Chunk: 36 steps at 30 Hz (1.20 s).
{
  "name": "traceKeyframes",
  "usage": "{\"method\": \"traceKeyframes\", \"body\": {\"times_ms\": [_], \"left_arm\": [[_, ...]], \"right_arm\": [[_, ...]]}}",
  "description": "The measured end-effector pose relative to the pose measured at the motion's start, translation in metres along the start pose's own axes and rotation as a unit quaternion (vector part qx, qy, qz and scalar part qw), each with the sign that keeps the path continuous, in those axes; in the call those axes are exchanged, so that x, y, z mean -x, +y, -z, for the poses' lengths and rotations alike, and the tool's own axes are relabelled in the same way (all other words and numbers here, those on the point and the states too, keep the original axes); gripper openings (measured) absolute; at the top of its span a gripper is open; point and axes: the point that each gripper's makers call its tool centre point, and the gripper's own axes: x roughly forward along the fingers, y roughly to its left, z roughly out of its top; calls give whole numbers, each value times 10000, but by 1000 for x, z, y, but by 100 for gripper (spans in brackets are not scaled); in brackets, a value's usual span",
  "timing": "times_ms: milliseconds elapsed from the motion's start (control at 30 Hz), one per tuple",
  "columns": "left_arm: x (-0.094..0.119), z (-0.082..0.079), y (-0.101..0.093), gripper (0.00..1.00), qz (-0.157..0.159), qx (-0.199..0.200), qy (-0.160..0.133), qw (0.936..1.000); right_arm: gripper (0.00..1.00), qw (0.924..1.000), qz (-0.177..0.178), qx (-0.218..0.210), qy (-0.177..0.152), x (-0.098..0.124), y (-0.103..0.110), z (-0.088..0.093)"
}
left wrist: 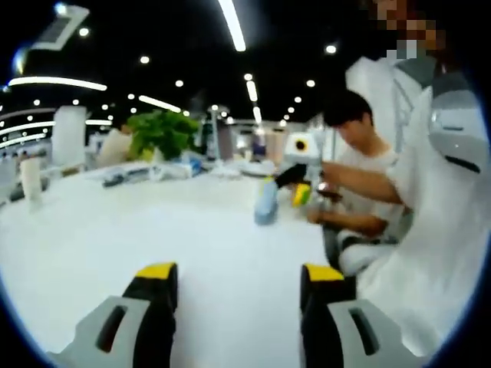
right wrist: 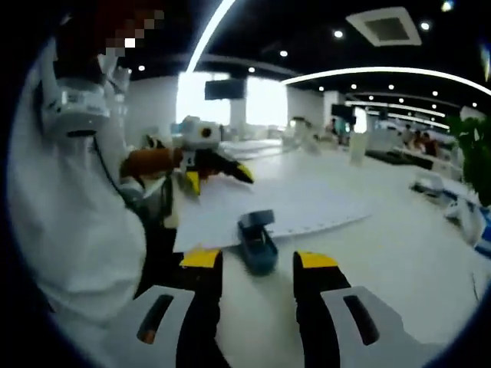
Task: Pick up the paper insert the paper into the punch align the paper edges press the punch to punch holes
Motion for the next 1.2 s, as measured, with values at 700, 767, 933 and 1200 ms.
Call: {"method": "traceKeyframes", "body": {"times_ms": [700, 767, 933, 1200], "left_arm": [[-14, -6, -3, 64, 213, 121, 1, 9997], [-20, -9, 0, 62, 278, 220, -34, 9994], [-26, -1, 0, 60, 329, 84, 140, 9993], [-27, 6, 2, 61, 228, -251, 299, 9990]], "right_arm": [[35, 9986, -505, -54, 118, -15, 0, 5], [35, 9986, -510, -40, 123, -14, -2, 4], [34, 9982, -577, -47, 127, -16, -2, 5], [34, 9977, -648, -38, 198, -16, 2, 9]]}}
